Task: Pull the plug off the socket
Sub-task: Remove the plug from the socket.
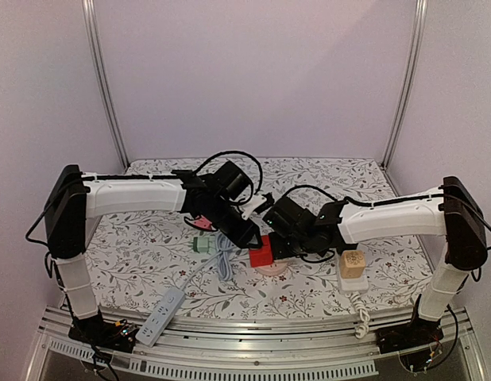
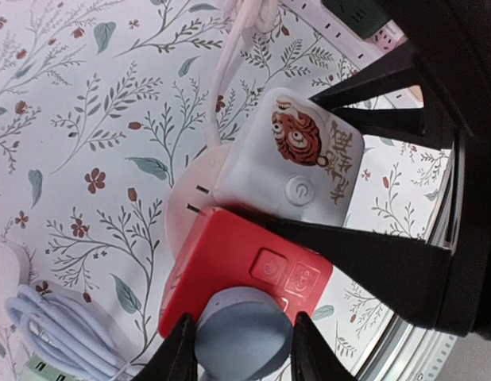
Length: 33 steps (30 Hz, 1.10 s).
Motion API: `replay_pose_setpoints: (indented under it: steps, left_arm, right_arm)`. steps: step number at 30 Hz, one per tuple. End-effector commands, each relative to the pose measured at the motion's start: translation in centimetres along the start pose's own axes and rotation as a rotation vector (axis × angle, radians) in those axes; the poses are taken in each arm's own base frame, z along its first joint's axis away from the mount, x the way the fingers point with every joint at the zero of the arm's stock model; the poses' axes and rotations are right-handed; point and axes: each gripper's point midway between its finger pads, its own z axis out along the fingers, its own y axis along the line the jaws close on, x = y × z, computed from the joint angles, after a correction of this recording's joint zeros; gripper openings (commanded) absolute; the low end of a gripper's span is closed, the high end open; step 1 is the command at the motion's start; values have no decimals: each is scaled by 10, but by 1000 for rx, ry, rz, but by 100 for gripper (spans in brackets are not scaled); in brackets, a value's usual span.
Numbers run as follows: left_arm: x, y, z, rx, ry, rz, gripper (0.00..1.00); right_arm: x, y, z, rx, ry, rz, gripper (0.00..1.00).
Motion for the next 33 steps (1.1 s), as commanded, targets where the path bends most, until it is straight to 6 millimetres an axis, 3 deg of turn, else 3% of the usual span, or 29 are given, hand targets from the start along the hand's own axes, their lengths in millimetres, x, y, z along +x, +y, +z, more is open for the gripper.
replay_pose_setpoints:
  steps: [1,6,12,18,27,33]
  left_arm:
    - [21,-12,14,53,80,-6,26]
    - [32,-16,14,-51,85,79,25]
    - [38,-18,8,-142,55,131,24]
    - [34,-26,8,-81,51,114,23]
    - [20,-26,1,98,49,-39,22]
    - [27,-20,7,91,73,-49,21]
  right_arm:
    - [23,-11,9,45,60,-73,32]
    - [18,-4,6,27,66,-16,32]
    - [16,-11,6,58,92,44,30]
    - [15,-11,4,49,85,33,30]
    - [22,-11,-4,47,37,-137,29]
    - [18,-12,-12,37,22,-88,28]
